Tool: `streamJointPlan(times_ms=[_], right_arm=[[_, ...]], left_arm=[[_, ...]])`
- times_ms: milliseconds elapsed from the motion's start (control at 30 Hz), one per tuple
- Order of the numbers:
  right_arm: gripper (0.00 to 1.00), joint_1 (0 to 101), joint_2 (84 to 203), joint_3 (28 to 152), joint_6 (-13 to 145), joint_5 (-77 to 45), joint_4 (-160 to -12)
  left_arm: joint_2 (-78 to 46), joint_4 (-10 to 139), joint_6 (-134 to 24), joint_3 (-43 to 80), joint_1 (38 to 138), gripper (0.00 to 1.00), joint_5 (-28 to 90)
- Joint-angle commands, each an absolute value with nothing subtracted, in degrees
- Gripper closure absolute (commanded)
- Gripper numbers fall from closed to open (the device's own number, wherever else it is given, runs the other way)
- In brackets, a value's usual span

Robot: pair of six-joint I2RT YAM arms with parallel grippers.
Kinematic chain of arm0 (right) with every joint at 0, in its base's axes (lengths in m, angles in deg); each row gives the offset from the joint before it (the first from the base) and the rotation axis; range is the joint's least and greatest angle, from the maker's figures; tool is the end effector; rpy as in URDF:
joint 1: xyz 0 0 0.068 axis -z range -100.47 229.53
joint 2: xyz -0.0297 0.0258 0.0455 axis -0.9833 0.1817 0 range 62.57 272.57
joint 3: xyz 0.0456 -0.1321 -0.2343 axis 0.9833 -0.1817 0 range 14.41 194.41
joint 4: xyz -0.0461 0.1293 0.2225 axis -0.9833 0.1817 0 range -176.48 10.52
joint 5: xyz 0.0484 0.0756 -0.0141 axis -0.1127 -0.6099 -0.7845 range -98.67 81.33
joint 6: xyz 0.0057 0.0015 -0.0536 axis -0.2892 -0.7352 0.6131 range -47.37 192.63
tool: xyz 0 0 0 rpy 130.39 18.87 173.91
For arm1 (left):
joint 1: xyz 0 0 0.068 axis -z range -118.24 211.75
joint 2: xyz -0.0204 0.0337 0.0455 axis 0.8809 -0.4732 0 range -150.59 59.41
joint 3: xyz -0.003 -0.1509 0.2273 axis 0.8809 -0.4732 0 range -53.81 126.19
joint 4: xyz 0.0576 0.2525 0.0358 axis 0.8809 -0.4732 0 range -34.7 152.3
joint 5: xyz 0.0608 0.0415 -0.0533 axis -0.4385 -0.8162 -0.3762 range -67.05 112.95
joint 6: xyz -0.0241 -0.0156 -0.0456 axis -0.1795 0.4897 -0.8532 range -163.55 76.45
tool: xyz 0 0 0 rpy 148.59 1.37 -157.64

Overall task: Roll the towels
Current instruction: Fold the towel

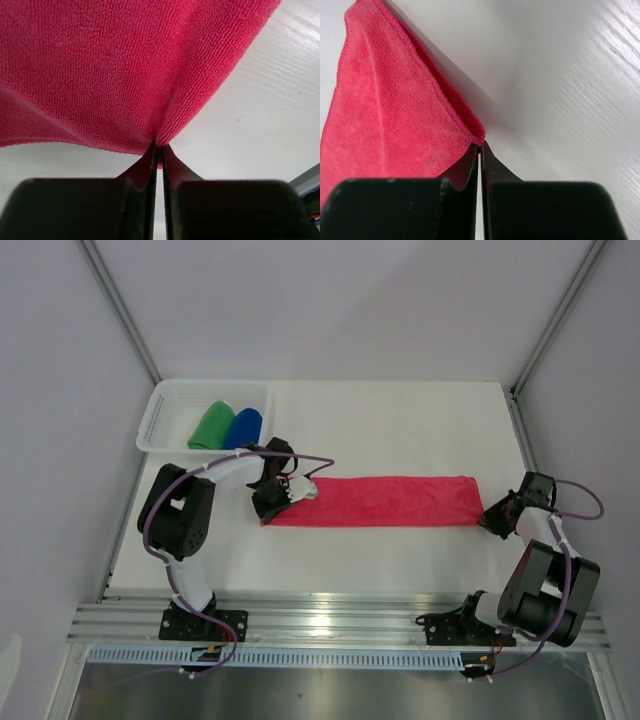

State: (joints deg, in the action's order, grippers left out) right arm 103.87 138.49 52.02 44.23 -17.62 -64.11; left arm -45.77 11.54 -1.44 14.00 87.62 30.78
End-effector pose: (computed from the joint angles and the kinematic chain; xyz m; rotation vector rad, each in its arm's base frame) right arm 0.2197 -0.0932 0.1695 1.1187 2.3775 0.2296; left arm 0.2893 -0.1457 0.1581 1.7264 2.5547 -0.2020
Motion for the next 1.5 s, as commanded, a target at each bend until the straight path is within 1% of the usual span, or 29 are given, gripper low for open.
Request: streamJointPlan(times_ms=[0, 67, 100, 133, 167, 200, 233, 300, 400, 467, 533, 567, 667, 800, 933, 1133, 1233, 1267, 1300, 1367, 1433, 1467], right_arm=[[1.00, 104.32, 136.22, 50.01, 42.40, -16.23, -63.81], [1.00, 104.32, 137.18, 49.66, 42.39, -16.14, -64.16], [1.00, 104.40, 137.53, 49.66, 42.40, -16.14, -64.25], [1.00, 104.40, 137.89, 49.92, 42.66, -16.23, -64.07], [0.96, 104.66, 138.24, 50.09, 42.75, -16.23, -63.81], [0.77, 104.93, 138.85, 50.36, 42.75, -16.32, -63.37], [0.68, 105.19, 138.94, 50.97, 42.92, -16.58, -62.32], [0.60, 105.55, 137.38, 51.76, 43.27, -15.97, -60.31], [0.57, 105.55, 133.33, 54.40, 44.85, -11.59, -58.89], [0.54, 105.55, 129.55, 55.54, 47.65, -10.43, -60.46], [0.43, 105.55, 129.71, 55.98, 49.24, -11.22, -64.32], [0.40, 105.55, 131.02, 56.51, 49.95, -12.09, -64.68], [0.39, 105.37, 139.18, 60.28, 51.71, -14.38, -64.51], [0.42, 104.41, 149.30, 64.94, 53.91, -22.02, -64.60], [0.42, 100.37, 154.06, 66.27, 55.84, -21.59, -66.00], [0.43, 97.64, 159.33, 66.80, 56.55, -20.62, -64.43], [0.49, 97.28, 159.60, 65.92, 56.72, -20.54, -64.34], [0.56, 97.28, 159.34, 65.48, 56.81, -20.45, -64.51], [0.61, 97.46, 158.90, 65.30, 56.81, -20.45, -64.69], [0.68, 97.55, 157.93, 65.13, 56.64, -19.93, -64.86], [0.68, 97.72, 157.49, 65.48, 56.55, -19.83, -64.34], [0.64, 97.81, 157.40, 65.65, 56.55, -19.66, -63.99]], left_arm=[[-43.16, 9.65, -2.15, 13.60, 87.95, 0.88, 35.16], [-43.24, 8.86, -2.33, 13.86, 87.95, 0.72, 36.30], [-43.16, 8.51, -2.41, 14.21, 87.95, 0.63, 36.57], [-43.16, 7.81, -2.15, 14.48, 87.95, 0.60, 37.18], [-42.90, 5.89, -2.06, 15.00, 87.86, 0.58, 38.23], [-42.72, 5.00, -1.72, 15.01, 87.77, 0.55, 38.41], [-42.54, 3.78, -1.54, 15.88, 87.68, 0.54, 38.68], [-41.84, -0.09, -1.19, 16.59, 86.98, 0.51, 39.38], [-41.22, -6.85, -1.10, 19.75, 84.71, 0.50, 41.92], [-41.22, -9.85, -1.62, 23.35, 83.21, 0.49, 43.85], [-42.01, -11.00, -4.51, 25.81, 80.57, 0.48, 46.05], [-42.80, -11.09, -5.74, 27.38, 79.61, 0.48, 46.76], [-44.91, -10.75, -10.05, 30.38, 76.79, 0.48, 49.40], [-46.32, -5.04, -16.81, 29.78, 75.82, 0.48, 44.93], [-48.25, -1.17, -19.46, 29.51, 75.82, 0.48, 40.89], [-52.73, 0.07, -21.22, 30.91, 75.91, 0.48, 38.95], [-54.05, 0.51, -21.31, 31.00, 75.99, 0.48, 38.94], [-54.14, 0.60, -21.31, 30.92, 75.99, 0.48, 39.29], [-54.14, 0.69, -21.31, 31.00, 75.99, 0.48, 39.55], [-54.23, 0.77, -21.31, 30.74, 75.91, 0.48, 39.47], [-54.58, 0.69, -21.22, 30.65, 75.91, 0.48, 39.21], [-54.76, 0.60, -21.31, 30.65, 75.99, 0.48, 39.21]])
